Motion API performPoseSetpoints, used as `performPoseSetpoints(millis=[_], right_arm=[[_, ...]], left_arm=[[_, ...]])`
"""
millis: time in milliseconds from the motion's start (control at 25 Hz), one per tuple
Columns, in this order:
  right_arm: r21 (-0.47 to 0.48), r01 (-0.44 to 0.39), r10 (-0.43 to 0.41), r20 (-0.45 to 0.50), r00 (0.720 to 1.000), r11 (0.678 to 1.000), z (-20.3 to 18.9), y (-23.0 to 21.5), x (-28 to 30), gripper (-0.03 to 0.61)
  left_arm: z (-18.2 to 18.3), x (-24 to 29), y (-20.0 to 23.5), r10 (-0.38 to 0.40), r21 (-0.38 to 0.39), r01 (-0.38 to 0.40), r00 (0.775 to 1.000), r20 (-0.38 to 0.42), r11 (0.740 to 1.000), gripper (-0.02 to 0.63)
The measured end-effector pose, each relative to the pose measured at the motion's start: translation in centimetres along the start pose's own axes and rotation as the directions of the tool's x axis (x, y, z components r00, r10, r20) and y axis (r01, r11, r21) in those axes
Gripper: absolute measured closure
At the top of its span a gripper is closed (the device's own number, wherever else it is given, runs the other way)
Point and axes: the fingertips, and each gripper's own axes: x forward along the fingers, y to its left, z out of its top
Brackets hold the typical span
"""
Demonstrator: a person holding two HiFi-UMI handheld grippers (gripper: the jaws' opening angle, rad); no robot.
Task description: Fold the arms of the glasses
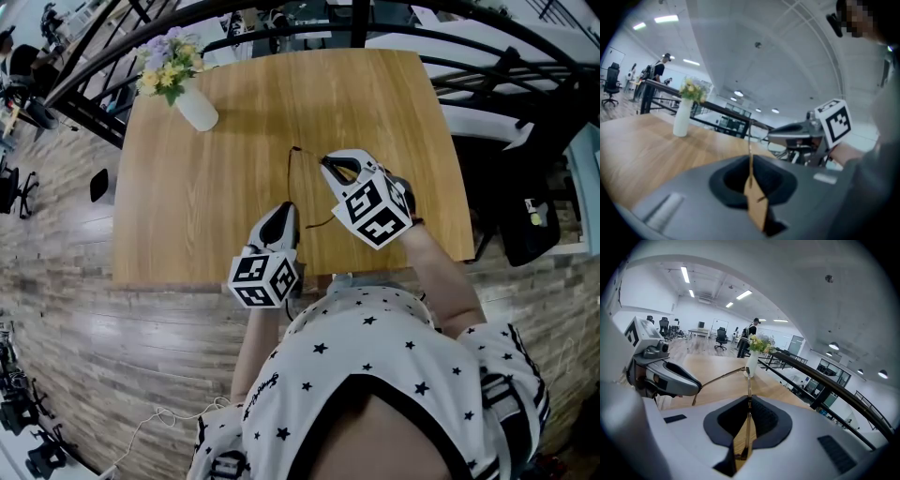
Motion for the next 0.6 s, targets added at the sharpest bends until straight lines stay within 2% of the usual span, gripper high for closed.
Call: performPoseSetpoints(millis=[600], right_arm=[[0.009, 0.011, -0.011, 0.011, 1.0, 1.0, 0.3, -0.6, -0.2, 0.558]], left_arm=[[0.3, 1.1, -1.9, -0.073, 0.015, 0.073, 0.997, -0.011, 0.997, 0.591]])
